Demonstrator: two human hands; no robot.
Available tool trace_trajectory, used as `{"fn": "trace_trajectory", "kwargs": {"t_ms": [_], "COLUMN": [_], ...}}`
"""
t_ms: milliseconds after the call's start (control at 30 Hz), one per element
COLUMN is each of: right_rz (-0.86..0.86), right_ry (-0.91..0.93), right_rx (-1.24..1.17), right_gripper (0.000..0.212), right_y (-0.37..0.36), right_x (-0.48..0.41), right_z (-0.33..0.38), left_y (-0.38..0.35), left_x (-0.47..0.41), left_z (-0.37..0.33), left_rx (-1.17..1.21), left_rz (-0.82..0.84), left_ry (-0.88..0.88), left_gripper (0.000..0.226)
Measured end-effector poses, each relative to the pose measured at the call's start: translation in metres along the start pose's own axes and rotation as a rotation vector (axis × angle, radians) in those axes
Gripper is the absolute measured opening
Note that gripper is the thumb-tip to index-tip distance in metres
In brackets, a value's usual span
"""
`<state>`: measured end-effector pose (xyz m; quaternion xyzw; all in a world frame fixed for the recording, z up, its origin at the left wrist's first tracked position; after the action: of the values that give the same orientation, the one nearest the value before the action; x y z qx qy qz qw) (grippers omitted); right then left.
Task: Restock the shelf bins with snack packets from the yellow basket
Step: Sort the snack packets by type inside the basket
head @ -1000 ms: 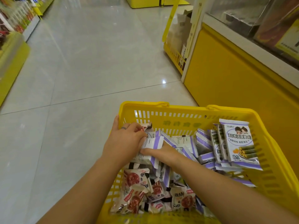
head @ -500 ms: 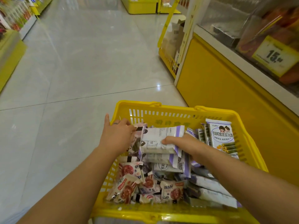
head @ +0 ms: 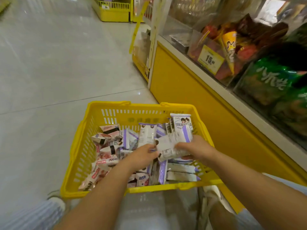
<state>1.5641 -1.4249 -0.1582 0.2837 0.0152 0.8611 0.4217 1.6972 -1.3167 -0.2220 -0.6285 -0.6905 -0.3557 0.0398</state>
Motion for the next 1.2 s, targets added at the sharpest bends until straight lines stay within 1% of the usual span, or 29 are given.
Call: {"fn": "trace_trajectory", "kwargs": {"t_ms": [67, 133, 200, 233, 300, 333, 400, 467, 500, 567, 600, 667, 700, 733, 767, 833, 900, 967, 1000, 1033, 1067, 1133, 1200], "right_rz": [-0.011, -0.042, -0.100, -0.123, -0.149, -0.160, -0.157, -0.104, -0.068, 0.000, 0.020, -0.010, -0.048, -0.080, -0.100, -0.132, -0.186, -0.213, -0.208, -0.205, -0.206, -0.190, -0.133], "right_ry": [0.060, 0.117, 0.137, 0.146, 0.172, 0.179, 0.182, 0.162, 0.139, 0.072, 0.048, 0.045, 0.084, 0.139, 0.192, 0.283, 0.320, 0.333, 0.343, 0.355, 0.373, 0.366, 0.330], "right_rx": [-0.001, -0.006, 0.033, 0.063, 0.125, 0.151, 0.164, 0.125, 0.101, 0.126, 0.233, 0.675, 0.864, 0.974, 1.019, 0.997, 0.870, 0.612, 0.468, 0.382, 0.400, 0.609, 0.819], "right_gripper": [0.024, 0.038, 0.052, 0.056, 0.063, 0.067, 0.077, 0.086, 0.087, 0.079, 0.073, 0.063, 0.059, 0.056, 0.053, 0.044, 0.036, 0.029, 0.025, 0.024, 0.025, 0.031, 0.036], "right_y": [0.014, 0.030, 0.047, 0.055, 0.066, 0.070, 0.076, 0.074, 0.071, 0.062, 0.057, 0.052, 0.048, 0.042, 0.037, 0.033, 0.043, 0.057, 0.063, 0.067, 0.069, 0.067, 0.057], "right_x": [0.008, 0.016, 0.022, 0.025, 0.028, 0.029, 0.029, 0.026, 0.024, 0.022, 0.021, 0.019, 0.020, 0.022, 0.023, 0.026, 0.026, 0.025, 0.025, 0.026, 0.027, 0.023, 0.020], "right_z": [0.003, 0.007, 0.006, 0.005, 0.004, 0.003, -0.001, -0.006, -0.010, -0.019, -0.023, -0.026, -0.022, -0.016, -0.009, 0.003, 0.014, 0.022, 0.024, 0.025, 0.026, 0.019, 0.004], "left_y": [-0.010, -0.019, -0.032, -0.038, -0.047, -0.049, -0.050, -0.042, -0.033, -0.007, 0.008, 0.035, 0.047, 0.058, 0.068, 0.086, 0.088, 0.067, 0.050, 0.029, 0.006, -0.037, -0.055], "left_x": [-0.001, -0.003, -0.005, -0.007, -0.012, -0.014, -0.017, -0.018, -0.017, -0.015, -0.013, -0.006, -0.002, 0.002, 0.007, 0.013, 0.013, 0.008, 0.003, -0.002, -0.007, -0.016, -0.020], "left_z": [0.000, -0.005, -0.011, -0.012, -0.009, -0.009, -0.012, -0.022, -0.027, -0.035, -0.038, -0.045, -0.051, -0.058, -0.065, -0.081, -0.098, -0.108, -0.106, -0.102, -0.094, -0.073, -0.053], "left_rx": [0.000, 0.006, 0.035, -0.001, -0.230, -0.340, -0.421, -0.442, -0.457, -0.492, -0.501, -0.495, -0.487, -0.479, -0.468, -0.421, -0.311, -0.124, -0.041, -0.001, -0.002, -0.093, -0.167], "left_rz": [-0.008, 0.003, 0.064, 0.094, 0.117, 0.106, 0.095, 0.085, 0.075, 0.044, 0.024, -0.020, -0.048, -0.080, -0.120, -0.220, -0.278, -0.241, -0.200, -0.146, -0.076, 0.083, 0.176], "left_ry": [0.024, 0.033, 0.043, 0.051, 0.067, 0.069, 0.075, 0.072, 0.071, 0.081, 0.092, 0.102, 0.090, 0.069, 0.043, -0.022, -0.125, -0.204, -0.216, -0.212, -0.197, -0.142, -0.096], "left_gripper": [0.056, 0.062, 0.069, 0.076, 0.088, 0.089, 0.081, 0.065, 0.057, 0.046, 0.042, 0.037, 0.035, 0.033, 0.031, 0.029, 0.026, 0.031, 0.035, 0.037, 0.037, 0.034, 0.036]}}
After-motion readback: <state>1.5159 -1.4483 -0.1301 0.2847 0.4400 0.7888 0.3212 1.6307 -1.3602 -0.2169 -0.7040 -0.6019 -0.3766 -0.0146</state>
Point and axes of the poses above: each hand's wrist, its own x-axis away from the middle knuckle, its own y-axis out of the back of the hand, z = x × y, the point moved 10 cm from there along -x, towards the middle knuckle, and after that the axes turned 9 degrees about -x, right-handed, at the moved point
